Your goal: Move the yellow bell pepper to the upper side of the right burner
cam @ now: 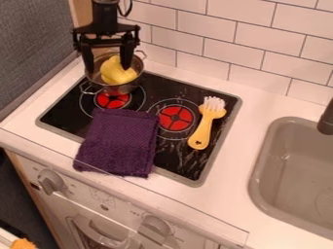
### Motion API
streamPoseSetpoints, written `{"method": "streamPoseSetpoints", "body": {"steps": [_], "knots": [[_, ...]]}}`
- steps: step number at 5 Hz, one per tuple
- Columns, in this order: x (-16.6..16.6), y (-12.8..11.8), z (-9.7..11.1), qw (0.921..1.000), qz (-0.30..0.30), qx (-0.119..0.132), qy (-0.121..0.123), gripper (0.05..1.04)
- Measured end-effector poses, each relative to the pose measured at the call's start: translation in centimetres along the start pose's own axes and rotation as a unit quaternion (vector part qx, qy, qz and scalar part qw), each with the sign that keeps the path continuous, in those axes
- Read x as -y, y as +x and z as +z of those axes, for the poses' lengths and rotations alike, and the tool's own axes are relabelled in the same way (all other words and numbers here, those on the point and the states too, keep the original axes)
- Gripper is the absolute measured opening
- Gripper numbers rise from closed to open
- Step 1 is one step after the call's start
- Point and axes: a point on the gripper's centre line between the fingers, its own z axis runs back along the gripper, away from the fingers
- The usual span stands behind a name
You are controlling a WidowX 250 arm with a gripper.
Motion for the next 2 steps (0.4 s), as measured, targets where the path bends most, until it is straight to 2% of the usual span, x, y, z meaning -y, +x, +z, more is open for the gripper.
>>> {"method": "streamPoseSetpoints", "body": {"steps": [2], "knots": [[-0.15, 1.05, -0.06, 0.9987, 0.049, 0.008, -0.013, 1.000]]}}
